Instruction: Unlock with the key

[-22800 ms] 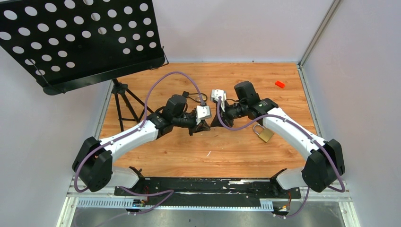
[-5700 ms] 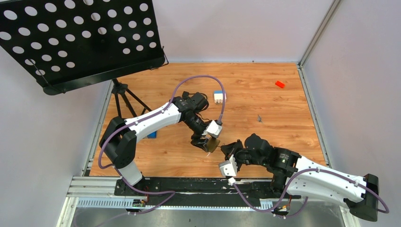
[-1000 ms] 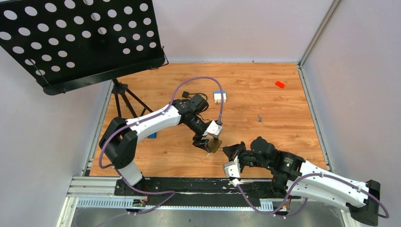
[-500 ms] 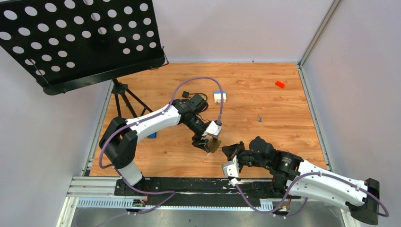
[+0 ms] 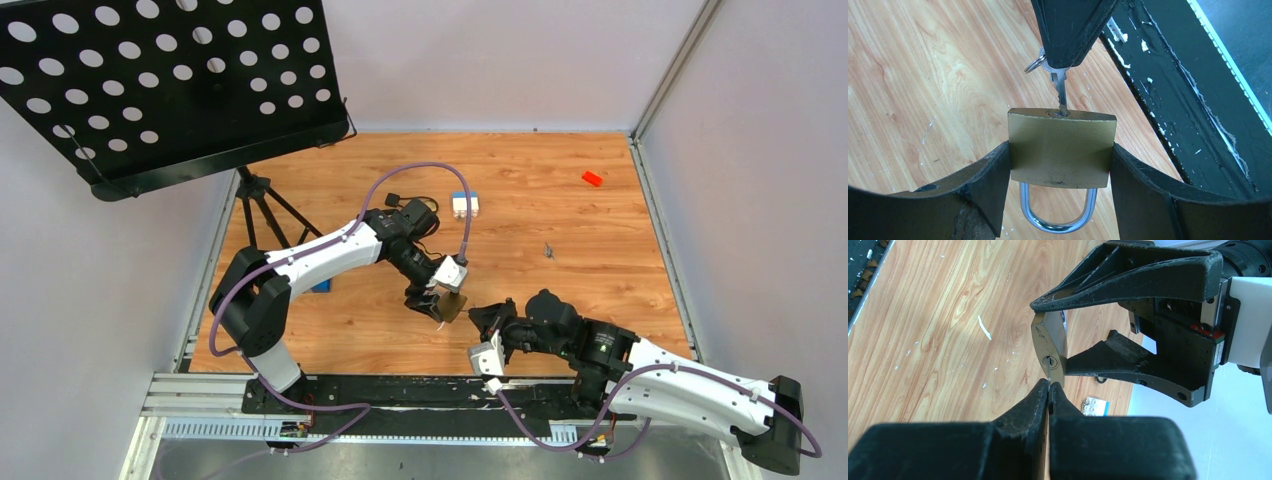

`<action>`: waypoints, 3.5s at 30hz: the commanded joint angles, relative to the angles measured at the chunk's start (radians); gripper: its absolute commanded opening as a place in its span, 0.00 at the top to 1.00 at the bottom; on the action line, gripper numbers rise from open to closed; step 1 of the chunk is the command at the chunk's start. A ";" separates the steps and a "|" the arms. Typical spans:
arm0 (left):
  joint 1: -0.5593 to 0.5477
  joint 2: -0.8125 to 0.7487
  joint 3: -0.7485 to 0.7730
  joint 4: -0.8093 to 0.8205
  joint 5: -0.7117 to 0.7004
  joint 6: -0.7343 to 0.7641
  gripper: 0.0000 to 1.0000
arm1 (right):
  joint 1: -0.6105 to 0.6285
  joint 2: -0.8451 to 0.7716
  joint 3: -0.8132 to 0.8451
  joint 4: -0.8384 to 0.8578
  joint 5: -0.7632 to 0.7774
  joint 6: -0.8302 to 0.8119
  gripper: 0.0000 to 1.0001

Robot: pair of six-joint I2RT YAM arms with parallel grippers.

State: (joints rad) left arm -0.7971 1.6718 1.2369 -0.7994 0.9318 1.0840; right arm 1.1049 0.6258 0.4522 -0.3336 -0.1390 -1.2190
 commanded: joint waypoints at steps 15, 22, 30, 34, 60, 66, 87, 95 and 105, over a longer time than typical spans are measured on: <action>-0.013 -0.064 0.017 0.187 0.112 -0.184 1.00 | 0.075 0.095 0.014 0.100 0.138 -0.004 1.00; -0.014 -0.052 0.034 0.047 0.176 -0.021 1.00 | 0.070 0.031 -0.030 0.157 0.126 -0.020 1.00; -0.014 -0.028 0.066 -0.049 0.202 0.053 1.00 | 0.056 -0.047 -0.096 0.179 0.102 -0.072 1.00; -0.014 -0.027 0.071 -0.029 0.194 0.026 1.00 | 0.055 -0.039 -0.089 0.165 0.092 -0.058 1.00; -0.014 -0.078 0.001 0.150 0.169 -0.104 1.00 | 0.053 0.006 -0.089 0.216 0.062 -0.017 1.00; -0.013 -0.078 0.005 0.104 0.165 -0.058 1.00 | 0.037 -0.047 -0.081 0.146 0.057 -0.042 1.00; -0.014 -0.072 0.035 -0.007 0.174 0.028 1.00 | -0.013 -0.034 -0.113 0.123 0.077 -0.077 1.00; -0.014 -0.074 0.036 -0.002 0.171 0.022 1.00 | -0.013 -0.024 -0.086 0.094 0.066 -0.068 1.00; -0.011 -0.072 0.017 0.161 0.094 -0.152 1.00 | -0.011 -0.040 -0.052 0.056 0.061 -0.051 1.00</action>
State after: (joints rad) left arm -0.7937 1.6608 1.2167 -0.7742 0.9321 1.0283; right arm 1.0981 0.5968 0.3611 -0.2634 -0.0856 -1.2842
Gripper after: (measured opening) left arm 0.719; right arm 0.014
